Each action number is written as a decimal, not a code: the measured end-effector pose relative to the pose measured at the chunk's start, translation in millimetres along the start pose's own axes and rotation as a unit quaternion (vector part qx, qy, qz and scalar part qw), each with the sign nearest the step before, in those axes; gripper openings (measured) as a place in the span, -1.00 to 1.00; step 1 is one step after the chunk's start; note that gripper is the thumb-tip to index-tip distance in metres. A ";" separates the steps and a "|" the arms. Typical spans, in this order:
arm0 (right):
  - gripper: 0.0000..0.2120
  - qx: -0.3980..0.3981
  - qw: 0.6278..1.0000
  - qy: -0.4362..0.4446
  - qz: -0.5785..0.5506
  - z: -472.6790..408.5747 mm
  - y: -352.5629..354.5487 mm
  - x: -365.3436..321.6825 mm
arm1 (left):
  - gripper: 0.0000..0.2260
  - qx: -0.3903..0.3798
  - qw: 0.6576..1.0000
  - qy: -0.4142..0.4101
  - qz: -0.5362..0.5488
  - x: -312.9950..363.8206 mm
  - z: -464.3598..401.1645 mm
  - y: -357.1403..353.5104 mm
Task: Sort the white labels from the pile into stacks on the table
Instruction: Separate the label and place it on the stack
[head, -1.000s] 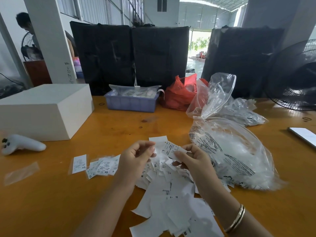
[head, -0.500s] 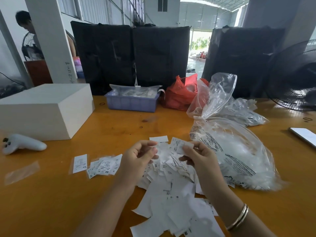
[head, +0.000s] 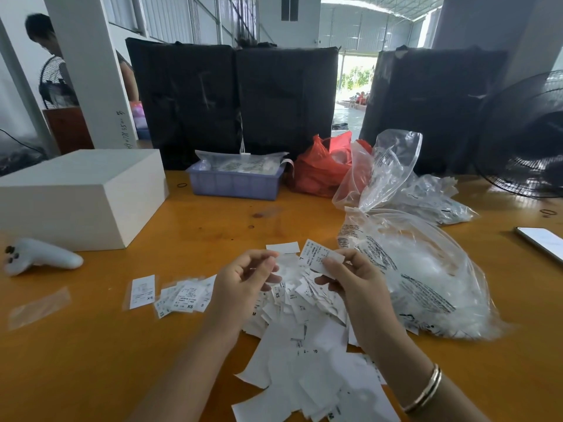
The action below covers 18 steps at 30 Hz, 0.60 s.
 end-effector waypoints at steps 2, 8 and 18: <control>-0.95 0.001 1.000 0.007 0.026 0.4 -2.2 1.0 | -0.90 -0.003 1.000 0.000 -0.001 0.1 0.4 -0.2; -0.94 0.010 0.998 0.040 0.038 2.8 -1.6 -2.8 | -0.90 -0.004 1.000 0.003 -0.002 0.7 0.3 -0.6; -0.94 -0.016 0.997 0.030 0.071 1.7 -7.3 3.0 | -0.89 -0.004 1.000 0.019 0.007 -0.2 0.6 -1.6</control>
Point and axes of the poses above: each hand's wrist, its own z-axis away from the middle knuckle, its own y-axis out of the back of the hand, x = y × z, the point moved 6 cm from there along -z, towards the middle knuckle, and after that the axes turned 11 degrees about -y, right-handed, at the moved point
